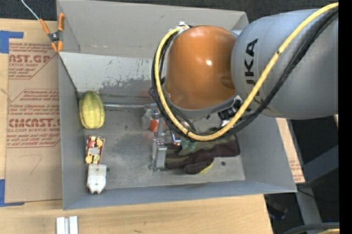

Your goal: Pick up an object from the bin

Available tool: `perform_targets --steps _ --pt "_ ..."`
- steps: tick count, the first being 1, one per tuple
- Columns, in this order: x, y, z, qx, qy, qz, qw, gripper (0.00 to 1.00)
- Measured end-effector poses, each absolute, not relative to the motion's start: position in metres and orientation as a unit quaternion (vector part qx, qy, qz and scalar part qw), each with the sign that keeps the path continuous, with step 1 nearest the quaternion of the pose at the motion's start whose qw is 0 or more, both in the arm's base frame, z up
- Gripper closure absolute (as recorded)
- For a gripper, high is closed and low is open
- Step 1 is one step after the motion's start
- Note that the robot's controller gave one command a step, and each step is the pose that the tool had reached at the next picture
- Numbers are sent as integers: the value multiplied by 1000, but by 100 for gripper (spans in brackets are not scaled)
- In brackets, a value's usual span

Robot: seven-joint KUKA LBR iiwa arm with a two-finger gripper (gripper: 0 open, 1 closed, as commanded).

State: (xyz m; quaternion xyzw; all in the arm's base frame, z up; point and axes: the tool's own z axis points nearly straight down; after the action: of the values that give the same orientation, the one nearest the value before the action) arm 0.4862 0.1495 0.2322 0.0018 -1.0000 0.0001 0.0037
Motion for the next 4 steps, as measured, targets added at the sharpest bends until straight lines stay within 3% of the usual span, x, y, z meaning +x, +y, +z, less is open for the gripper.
perform_targets --steps 1,2,3,4 --pt "488 148 237 0 -1000 -1 0 0" --pt "496 121 158 -9 -1000 -1 0 0" --pt "488 84 149 26 -1000 0 0 0" --pt "480 -11 120 -31 -1000 -2 0 100"
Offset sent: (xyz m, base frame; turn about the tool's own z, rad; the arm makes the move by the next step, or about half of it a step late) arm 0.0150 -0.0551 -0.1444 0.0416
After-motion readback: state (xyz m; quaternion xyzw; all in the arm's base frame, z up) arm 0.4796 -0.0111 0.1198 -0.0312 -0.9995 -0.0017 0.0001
